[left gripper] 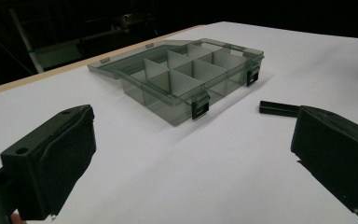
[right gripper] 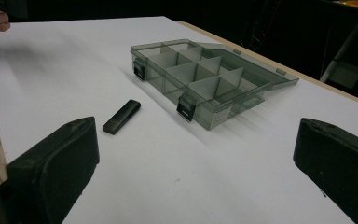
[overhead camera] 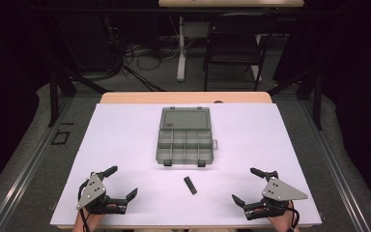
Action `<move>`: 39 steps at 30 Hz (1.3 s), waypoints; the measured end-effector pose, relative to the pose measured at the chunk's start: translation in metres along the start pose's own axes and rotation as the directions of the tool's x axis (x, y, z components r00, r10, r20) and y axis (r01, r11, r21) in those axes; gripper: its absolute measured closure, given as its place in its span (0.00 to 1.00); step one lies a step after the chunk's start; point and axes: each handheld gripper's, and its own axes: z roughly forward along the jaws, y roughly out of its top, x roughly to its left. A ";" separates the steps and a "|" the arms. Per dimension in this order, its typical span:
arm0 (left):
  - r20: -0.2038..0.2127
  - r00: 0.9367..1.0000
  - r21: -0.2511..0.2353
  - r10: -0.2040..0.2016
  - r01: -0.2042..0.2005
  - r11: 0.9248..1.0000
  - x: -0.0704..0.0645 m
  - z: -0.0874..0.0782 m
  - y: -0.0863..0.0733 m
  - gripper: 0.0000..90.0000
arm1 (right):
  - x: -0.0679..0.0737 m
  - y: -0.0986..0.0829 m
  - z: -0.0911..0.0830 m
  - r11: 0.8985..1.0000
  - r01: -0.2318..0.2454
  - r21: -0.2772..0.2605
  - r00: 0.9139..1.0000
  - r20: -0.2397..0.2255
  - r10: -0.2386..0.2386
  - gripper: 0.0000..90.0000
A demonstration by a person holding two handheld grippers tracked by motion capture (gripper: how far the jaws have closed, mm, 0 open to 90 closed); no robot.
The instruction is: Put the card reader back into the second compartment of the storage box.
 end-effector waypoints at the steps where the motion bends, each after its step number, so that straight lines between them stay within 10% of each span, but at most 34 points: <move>1: 0.000 1.000 0.000 0.000 0.000 1.000 0.000 0.000 0.000 0.00 | 0.000 0.000 0.000 1.000 0.000 0.000 1.000 0.000 0.000 0.00; 39: 0.025 1.000 0.000 -0.004 0.004 1.000 -0.002 0.003 0.001 0.00 | 0.026 0.023 0.044 0.998 -0.045 0.049 0.999 -0.017 0.045 0.00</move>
